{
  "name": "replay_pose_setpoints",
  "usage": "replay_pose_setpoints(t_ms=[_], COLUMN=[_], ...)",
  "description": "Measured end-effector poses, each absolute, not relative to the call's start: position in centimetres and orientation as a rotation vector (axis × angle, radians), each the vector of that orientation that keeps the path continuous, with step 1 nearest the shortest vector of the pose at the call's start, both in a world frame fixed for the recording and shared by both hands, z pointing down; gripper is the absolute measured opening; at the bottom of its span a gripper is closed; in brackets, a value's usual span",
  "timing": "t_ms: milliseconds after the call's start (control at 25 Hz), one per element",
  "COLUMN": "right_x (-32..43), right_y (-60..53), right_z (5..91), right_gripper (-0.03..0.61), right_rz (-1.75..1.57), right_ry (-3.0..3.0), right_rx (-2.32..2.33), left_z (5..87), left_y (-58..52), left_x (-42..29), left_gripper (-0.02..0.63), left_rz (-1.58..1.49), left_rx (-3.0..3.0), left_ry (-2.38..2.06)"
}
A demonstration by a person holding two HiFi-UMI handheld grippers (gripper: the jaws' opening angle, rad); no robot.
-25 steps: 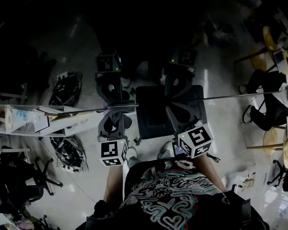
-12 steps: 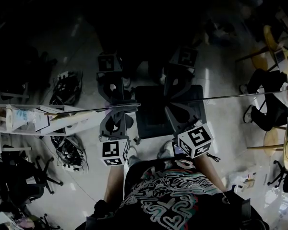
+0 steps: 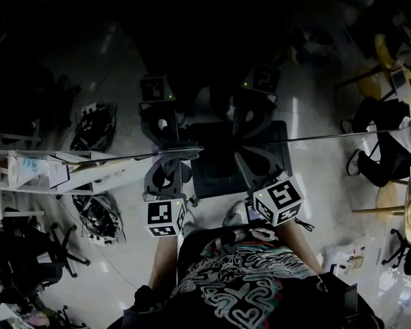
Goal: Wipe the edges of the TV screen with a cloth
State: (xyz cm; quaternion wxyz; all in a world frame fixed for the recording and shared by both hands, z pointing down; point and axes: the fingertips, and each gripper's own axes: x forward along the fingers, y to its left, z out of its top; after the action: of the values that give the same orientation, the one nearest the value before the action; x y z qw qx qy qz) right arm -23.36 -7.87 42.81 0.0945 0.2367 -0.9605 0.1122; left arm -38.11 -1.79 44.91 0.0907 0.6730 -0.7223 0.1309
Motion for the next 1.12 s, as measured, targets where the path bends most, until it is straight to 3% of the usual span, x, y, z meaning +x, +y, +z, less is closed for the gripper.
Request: replay_pose_setpoints(t_ms=[1120], right_x=[-22.8], right_y=[-7.6], right_z=[43.4], right_gripper=[0.035], right_rz=[0.367], right_ry=[-2.839], right_rx=[0.740], left_z=[45.2], left_y=[-2.2], left_x=[-36.7], left_gripper=[0.077], left_rz=[0.353], left_rx=[2.044], left_ry=[-2.095])
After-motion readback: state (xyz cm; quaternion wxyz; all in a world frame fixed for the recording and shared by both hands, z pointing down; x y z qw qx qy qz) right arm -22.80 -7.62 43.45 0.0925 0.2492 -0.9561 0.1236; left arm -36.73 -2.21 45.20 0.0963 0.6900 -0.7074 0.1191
